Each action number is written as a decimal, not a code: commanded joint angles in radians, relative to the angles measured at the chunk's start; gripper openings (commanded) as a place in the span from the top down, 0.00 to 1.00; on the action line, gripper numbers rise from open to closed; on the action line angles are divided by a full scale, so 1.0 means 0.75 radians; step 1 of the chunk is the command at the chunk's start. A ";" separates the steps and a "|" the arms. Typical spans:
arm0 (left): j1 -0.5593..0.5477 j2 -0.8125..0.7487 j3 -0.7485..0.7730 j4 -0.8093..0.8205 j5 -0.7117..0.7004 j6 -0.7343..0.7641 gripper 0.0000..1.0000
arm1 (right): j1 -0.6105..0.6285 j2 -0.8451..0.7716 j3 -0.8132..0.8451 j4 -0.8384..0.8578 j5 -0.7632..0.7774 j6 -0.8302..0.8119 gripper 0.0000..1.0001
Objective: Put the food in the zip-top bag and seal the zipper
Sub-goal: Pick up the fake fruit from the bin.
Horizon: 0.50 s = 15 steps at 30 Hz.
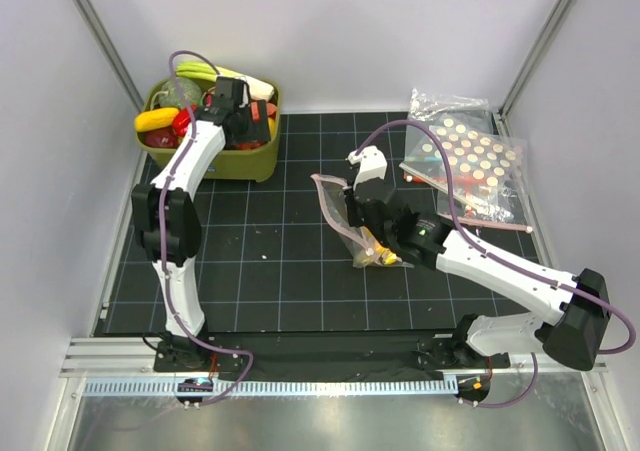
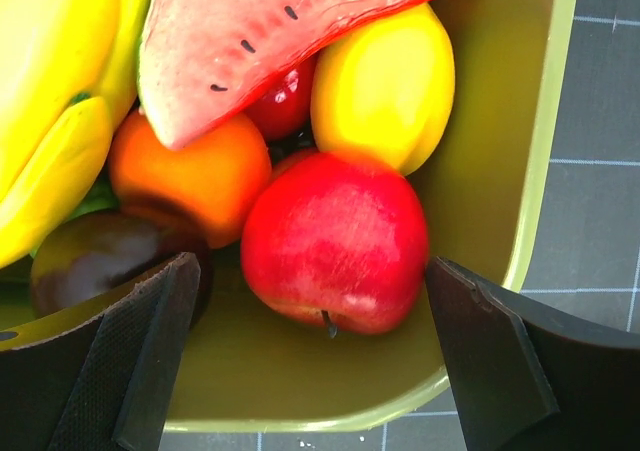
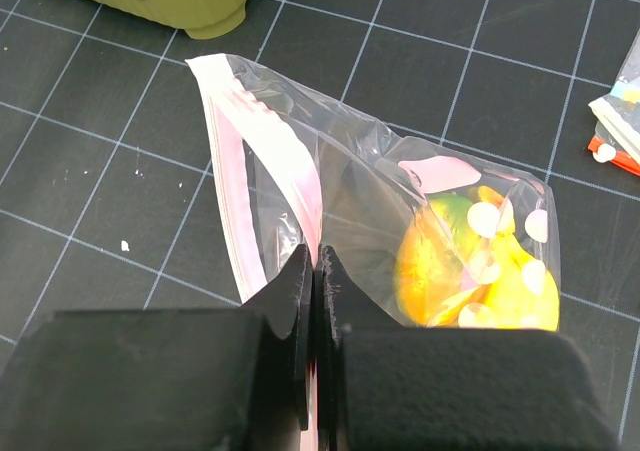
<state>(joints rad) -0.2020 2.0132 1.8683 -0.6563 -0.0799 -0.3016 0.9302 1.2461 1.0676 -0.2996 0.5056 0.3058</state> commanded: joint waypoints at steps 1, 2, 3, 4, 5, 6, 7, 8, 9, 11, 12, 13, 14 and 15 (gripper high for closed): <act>0.005 0.058 0.080 -0.102 0.017 0.052 0.01 | -0.005 -0.003 0.025 0.056 0.007 0.018 0.99; 0.005 0.079 0.098 -0.115 0.025 0.048 0.00 | -0.005 -0.005 0.025 0.056 0.003 0.018 0.99; 0.005 0.089 0.104 -0.129 0.035 0.044 0.00 | -0.005 -0.005 0.023 0.056 0.003 0.020 0.99; 0.005 0.095 0.111 -0.133 0.047 0.042 0.00 | -0.003 -0.003 0.023 0.058 0.003 0.020 0.99; 0.005 0.111 0.115 -0.149 0.063 0.034 0.00 | -0.005 -0.001 0.023 0.058 0.003 0.020 0.99; 0.005 0.122 0.123 -0.158 0.070 0.034 0.00 | -0.005 0.001 0.023 0.058 0.001 0.020 0.99; 0.005 0.132 0.135 -0.168 0.074 0.034 0.00 | -0.005 0.003 0.025 0.058 0.001 0.020 0.99; 0.005 0.148 0.153 -0.180 0.072 0.032 0.00 | -0.005 0.003 0.025 0.058 -0.003 0.022 0.99; 0.008 0.157 0.162 -0.201 0.072 0.036 0.00 | -0.005 0.003 0.025 0.056 -0.003 0.020 0.99; 0.005 0.161 0.180 -0.215 0.062 0.040 0.04 | -0.005 0.003 0.025 0.056 -0.003 0.020 0.99; 0.005 0.159 0.182 -0.219 0.060 0.042 0.08 | -0.005 -0.001 0.025 0.056 -0.001 0.020 0.99; 0.008 0.157 0.186 -0.221 0.060 0.040 0.17 | -0.005 -0.007 0.023 0.056 -0.001 0.020 0.99; 0.005 0.146 0.186 -0.221 0.062 0.038 0.23 | -0.005 -0.009 0.023 0.056 -0.001 0.020 0.99; 0.005 0.124 0.184 -0.215 0.074 0.034 0.30 | -0.003 -0.011 0.021 0.056 0.001 0.020 0.99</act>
<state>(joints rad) -0.1967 2.1105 1.9911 -0.7231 -0.0338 -0.3046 0.9291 1.2465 1.0676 -0.2996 0.4973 0.3096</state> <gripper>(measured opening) 0.760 0.041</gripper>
